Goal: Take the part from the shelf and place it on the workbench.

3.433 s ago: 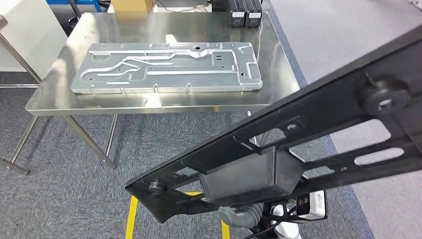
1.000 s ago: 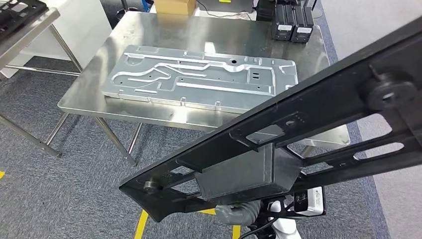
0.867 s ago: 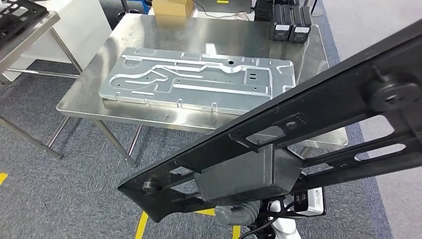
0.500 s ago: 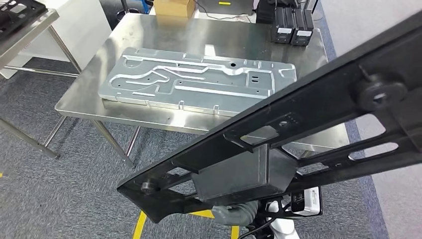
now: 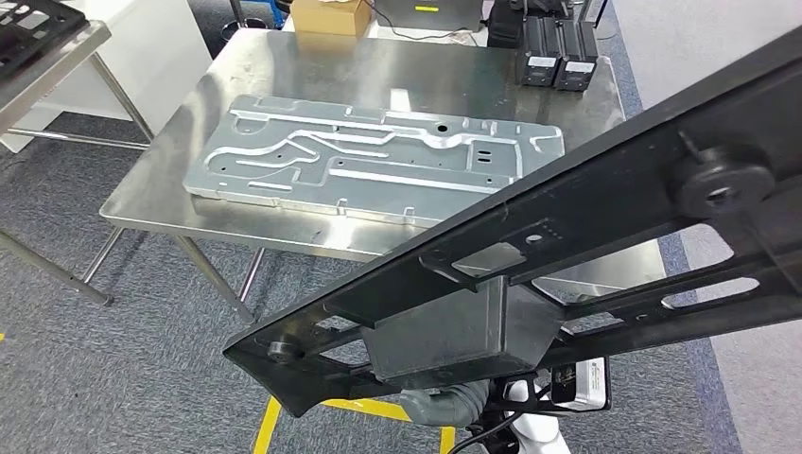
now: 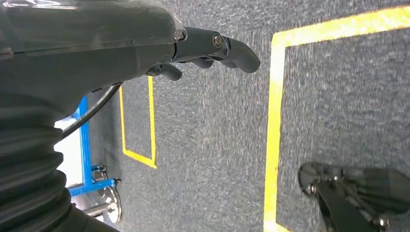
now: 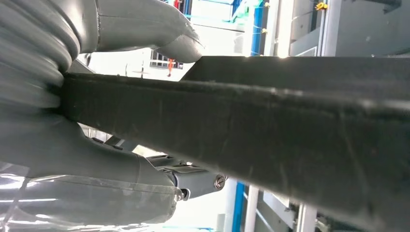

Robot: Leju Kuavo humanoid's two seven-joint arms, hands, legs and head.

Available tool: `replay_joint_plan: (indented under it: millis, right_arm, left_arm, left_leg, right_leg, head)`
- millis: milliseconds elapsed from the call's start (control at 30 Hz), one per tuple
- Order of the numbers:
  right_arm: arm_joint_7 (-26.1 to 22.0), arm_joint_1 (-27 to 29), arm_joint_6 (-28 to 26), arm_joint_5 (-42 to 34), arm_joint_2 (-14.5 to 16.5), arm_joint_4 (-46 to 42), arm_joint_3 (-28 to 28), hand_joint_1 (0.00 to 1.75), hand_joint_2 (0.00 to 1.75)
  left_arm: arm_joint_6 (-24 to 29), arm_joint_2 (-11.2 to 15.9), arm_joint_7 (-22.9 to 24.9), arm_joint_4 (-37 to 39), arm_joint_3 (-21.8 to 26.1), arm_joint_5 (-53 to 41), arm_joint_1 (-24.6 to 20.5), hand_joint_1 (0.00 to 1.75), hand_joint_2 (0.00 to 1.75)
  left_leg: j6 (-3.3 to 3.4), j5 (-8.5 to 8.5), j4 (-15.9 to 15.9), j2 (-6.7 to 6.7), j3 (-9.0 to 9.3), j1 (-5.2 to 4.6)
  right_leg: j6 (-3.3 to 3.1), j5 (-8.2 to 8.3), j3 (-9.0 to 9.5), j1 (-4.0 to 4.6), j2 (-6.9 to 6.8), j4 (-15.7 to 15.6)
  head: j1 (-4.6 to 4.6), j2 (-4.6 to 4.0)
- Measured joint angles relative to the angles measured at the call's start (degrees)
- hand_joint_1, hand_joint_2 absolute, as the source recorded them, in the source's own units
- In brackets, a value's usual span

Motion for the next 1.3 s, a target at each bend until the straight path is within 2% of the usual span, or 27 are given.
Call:
replay_joint_plan:
  millis: [67, 100, 133, 200, 233, 267, 300, 367, 400, 433, 533, 600, 633, 700, 733, 767, 800, 867, 900, 933, 1033, 1100, 1133, 1200, 1233, 1267, 1300]
  right_arm:
    - [-0.5, -0.3, -0.1, 0.8, 0.0, -0.9, 0.3, 1.75, 1.75]
    - [-0.8, -0.6, -0.1, 1.2, 0.0, -1.4, 0.4, 1.75, 1.75]
    - [-1.1, -0.8, 0.0, 1.7, 0.0, -1.9, 0.6, 1.75, 1.75]
    - [-1.7, -1.1, 0.2, 2.4, 0.0, -2.5, 0.8, 1.75, 1.75]
    - [-1.9, -1.3, 0.4, 2.7, 0.0, -2.6, 0.9, 1.75, 1.75]
    - [-2.1, -1.5, 0.5, 3.0, 0.0, -2.6, 1.0, 1.75, 1.75]
    - [-2.2, -1.8, 0.6, 3.2, 0.0, -2.7, 1.2, 1.75, 1.75]
    - [-2.3, -2.8, 0.9, 3.5, 0.0, -3.0, 1.7, 1.75, 1.75]
    - [-2.3, -3.4, 1.0, 3.7, 0.0, -3.1, 1.9, 1.75, 1.75]
    - [-2.3, -3.9, 1.1, 3.8, 0.0, -3.2, 2.2, 1.75, 1.75]
    - [-2.2, -5.2, 1.3, 4.0, 0.0, -3.3, 2.8, 1.75, 1.75]
    - [-2.1, -5.9, 1.4, 4.0, 0.0, -3.4, 3.3, 1.75, 1.75]
    - [-2.0, -6.2, 1.4, 4.0, 0.0, -3.5, 3.5, 1.75, 1.75]
    - [-1.4, -6.5, 1.4, 4.0, 0.0, -3.5, 3.8, 1.75, 1.75]
    - [-1.0, -6.6, 1.3, 3.9, 0.0, -3.5, 4.0, 1.75, 1.75]
    - [-0.7, -6.7, 1.3, 3.8, 0.0, -3.5, 4.2, 1.75, 1.75]
    - [-0.4, -6.8, 1.2, 3.6, 0.0, -3.5, 4.4, 1.75, 1.75]
    - [0.0, -7.4, 1.0, 3.1, 0.0, -3.5, 4.8, 1.75, 1.75]
    - [0.1, -7.6, 1.0, 2.9, 0.0, -3.5, 5.0, 1.75, 1.75]
    - [0.1, -7.8, 0.9, 2.7, 0.0, -3.5, 5.1, 1.75, 1.75]
    - [0.3, -8.1, 0.9, 2.4, 0.0, -3.4, 5.5, 1.75, 1.75]
    - [0.4, -8.4, 0.9, 2.2, 0.0, -3.4, 5.8, 1.75, 1.75]
    - [0.5, -8.5, 0.9, 2.1, 0.0, -3.4, 6.0, 1.75, 1.75]
    - [0.6, -8.7, 0.9, 2.0, 0.0, -3.4, 6.3, 1.75, 1.75]
    - [0.6, -8.7, 0.9, 2.0, 0.0, -3.3, 6.4, 1.75, 1.75]
    - [0.6, -8.6, 0.9, 2.0, 0.0, -3.2, 6.5, 1.75, 1.75]
    - [0.7, -8.6, 0.9, 2.0, 0.0, -3.1, 6.5, 1.75, 1.75]
  left_arm:
    - [-0.1, 0.0, 0.1, 0.0, 0.0, -0.1, -0.1, 0.0, 1.75]
    - [-0.2, 0.0, 0.1, 0.0, 0.0, 0.0, -0.1, 0.0, 1.75]
    - [-0.2, 0.0, 0.1, 0.0, 0.0, 0.0, -0.1, 0.0, 1.75]
    - [-0.3, 0.0, 0.1, 0.0, 0.0, 0.1, 0.0, 0.0, 1.75]
    - [-0.3, 0.0, 0.2, 0.0, 0.0, 0.1, 0.1, 0.0, 1.75]
    - [-0.3, 0.0, 0.3, 0.0, 0.0, 0.2, 0.2, 0.0, 1.75]
    - [-0.2, 0.0, 0.4, 0.0, 0.0, 0.2, 0.3, 0.0, 1.75]
    - [-0.2, 0.0, 0.5, 0.0, 0.0, 0.2, 0.3, 0.0, 1.75]
    - [-0.1, 0.0, 0.5, 0.0, 0.0, 0.2, 0.3, 0.0, 1.75]
    - [-0.1, 0.0, 0.5, 0.0, 0.0, 0.2, 0.2, 0.0, 1.75]
    - [0.0, -0.1, 0.7, 0.0, 0.1, 0.3, 0.2, 0.0, 1.75]
    - [0.1, -0.2, 0.8, 0.0, 0.1, 0.3, 0.3, 0.0, 1.75]
    - [0.1, -0.3, 0.9, 0.0, 0.2, 0.3, 0.2, 0.0, 1.75]
    - [0.2, -0.4, 1.0, 0.0, 0.3, 0.4, 0.1, 0.0, 1.75]
    - [0.2, -0.5, 1.1, 0.0, 0.3, 0.4, 0.1, 0.0, 1.75]
    - [0.3, -0.5, 1.1, 0.0, 0.3, 0.5, 0.1, 0.0, 1.75]
    - [0.3, -0.6, 1.2, 0.0, 0.4, 0.5, 0.1, 0.0, 1.75]
    - [0.4, -0.8, 1.3, 0.0, 0.4, 0.5, 0.1, 0.0, 1.75]
    - [0.5, -0.9, 1.3, 0.0, 0.4, 0.5, 0.1, 0.0, 1.75]
    - [0.6, -1.0, 1.3, 0.0, 0.4, 0.5, 0.1, 0.0, 1.75]
    - [0.7, -1.0, 1.3, 0.0, 0.4, 0.6, 0.0, 0.0, 1.75]
    - [0.7, -1.1, 1.3, 0.0, 0.5, 0.8, 0.0, 0.0, 1.75]
    - [0.7, -1.1, 1.3, 0.0, 0.5, 0.8, -0.1, 0.0, 1.75]
    - [0.7, -1.2, 1.3, 0.0, 0.6, 0.9, 0.0, 0.0, 1.75]
    - [0.7, -1.2, 1.3, 0.0, 0.7, 0.9, 0.0, 0.0, 1.75]
    - [0.7, -1.2, 1.3, 0.0, 0.8, 1.0, 0.1, 0.0, 1.75]
    - [0.7, -1.2, 1.3, 0.0, 0.8, 1.0, 0.1, 0.0, 1.75]
  left_leg:
    - [-0.62, -0.68, 0.6, 0.08, 0.01, 0.22]
    - [-0.81, -1.67, 2.3, 0.11, -0.7, 0.28]
    - [-0.95, -3.13, 5.2, 0.14, -2.11, 0.34]
    - [-1.14, -6.16, 13.1, 0.15, -6.3, 0.34]
    - [-1.19, -6.63, 15.8, 0.15, -7.98, 0.34]
    - [-1.15, -5.99, 16.4, 0.15, -8.72, 0.34]
    - [-1.02, -4.25, 14.8, 0.15, -8.33, 0.34]
    - [-0.45, 0.19, 7.3, 0.16, -5.27, 0.21]
    - [-0.16, 1.55, 3.9, 0.17, -3.81, 0.06]
    - [0.08, 2.17, 1.8, 0.18, -2.92, -0.12]
    - [0.75, 2.15, 0.6, 0.16, -2.47, -0.28]
    - [1.43, 2.37, 0.0, 0.22, -2.18, 0.01]
    - [1.7, 2.46, -0.2, 0.27, -2.06, 0.17]
    - [1.95, 2.41, -0.2, 0.28, -2.04, 0.14]
    - [1.95, 2.37, -0.2, 0.27, -2.03, 0.13]
    - [1.93, 2.31, -0.2, 0.25, -1.99, 0.14]
    - [1.86, 2.23, -0.1, 0.21, -1.91, 0.15]
    - [1.56, 1.92, 0.1, 0.13, -1.7, 0.18]
    - [1.31, 1.72, 0.4, 0.09, -1.7, 0.08]
    - [1.01, 1.59, 0.5, 0.07, -1.76, -0.02]
    - [0.0, 1.52, 0.4, 0.08, -1.79, -0.11]
    - [-0.56, 0.47, 1.6, 0.13, -2.2, 0.08]
    - [-0.75, -0.85, 3.8, 0.14, -3.13, 0.14]
    - [-1.07, -4.41, 11.0, 0.18, -6.49, 0.22]
    - [-1.18, -5.61, 14.5, 0.18, -8.18, 0.23]
    - [-1.22, -5.83, 16.3, 0.18, -9.14, 0.23]
    - [-1.16, -4.94, 16.0, 0.18, -9.07, 0.23]
  right_leg:
    - [-0.89, -0.04, 0.44, -0.12, 0.01, -0.5]
    - [-1.3, -0.07, 0.74, -0.19, -0.04, -0.7]
    - [-1.64, -0.15, 1.01, -0.19, -0.11, -0.9]
    - [-2.08, -0.42, 1.25, 0.06, -0.17, -0.9]
    - [-2.2, -0.55, 1.37, 0.2, -0.13, -0.8]
    - [-2.26, -0.69, 1.54, 0.32, -0.07, -0.8]
    - [-2.27, -0.87, 1.8, 0.41, 0.01, -0.7]
    - [-2.08, -1.31, 2.44, 0.61, 0.12, -0.7]
    - [-1.9, -1.52, 2.6, 0.74, 0.16, -0.6]
    - [-1.66, -1.65, 2.65, 0.83, 0.16, -0.6]
    - [-0.76, -1.86, 2.64, 0.77, 0.05, -0.6]
    - [-0.13, -3.2, 2.0, 0.7, 0.0, 1.1]
    - [0.13, -4.68, 0.84, 0.62, -0.01, 3.6]
    - [0.51, -8.03, -2.91, 0.4, -0.01, 11.0]
    - [0.67, -8.84, -4.56, 0.26, -0.01, 14.0]
    - [0.8, -8.57, -5.41, 0.13, -0.02, 15.2]
    - [0.86, -7.18, -5.11, -0.01, -0.04, 14.1]
    - [0.76, -2.98, -1.99, -0.2, -0.09, 6.9]
    - [0.62, -1.52, -0.45, -0.13, -0.11, 3.3]
    - [0.42, -0.77, 0.53, -0.05, -0.1, 1.0]
    - [-0.45, -0.64, 0.82, 0.15, 0.08, -0.1]
    - [-1.23, -0.4, 1.1, 0.03, 0.03, -0.6]
    - [-1.56, -0.3, 1.23, -0.07, -0.04, -0.8]
    - [-1.93, -0.32, 1.26, 0.07, -0.13, -0.9]
    - [-2.0, -0.35, 1.23, 0.17, -0.13, -0.8]
    - [-2.04, -0.39, 1.23, 0.26, -0.12, -0.8]
    - [-2.07, -0.44, 1.28, 0.34, -0.1, -0.8]
  head:
    - [-0.03, 0.0]
    - [-0.05, 0.0]
    - [-0.09, 0.0]
    - [-0.11, 0.0]
    - [-0.11, 0.0]
    - [-0.11, 0.0]
    - [-0.11, 0.0]
    - [-0.09, 0.0]
    - [-0.09, 0.0]
    - [-0.07, 0.0]
    - [-0.04, 0.0]
    - [0.0, 0.0]
    - [0.03, 0.0]
    - [0.06, 0.0]
    - [0.07, 0.0]
    - [0.06, 0.0]
    - [0.07, 0.0]
    - [0.07, 0.0]
    - [0.07, 0.0]
    - [0.05, 0.0]
    - [-0.01, 0.0]
    - [-0.03, 0.0]
    - [-0.05, 0.0]
    - [-0.08, 0.0]
    - [-0.07, 0.0]
    - [-0.07, 0.0]
    - [-0.07, 0.0]
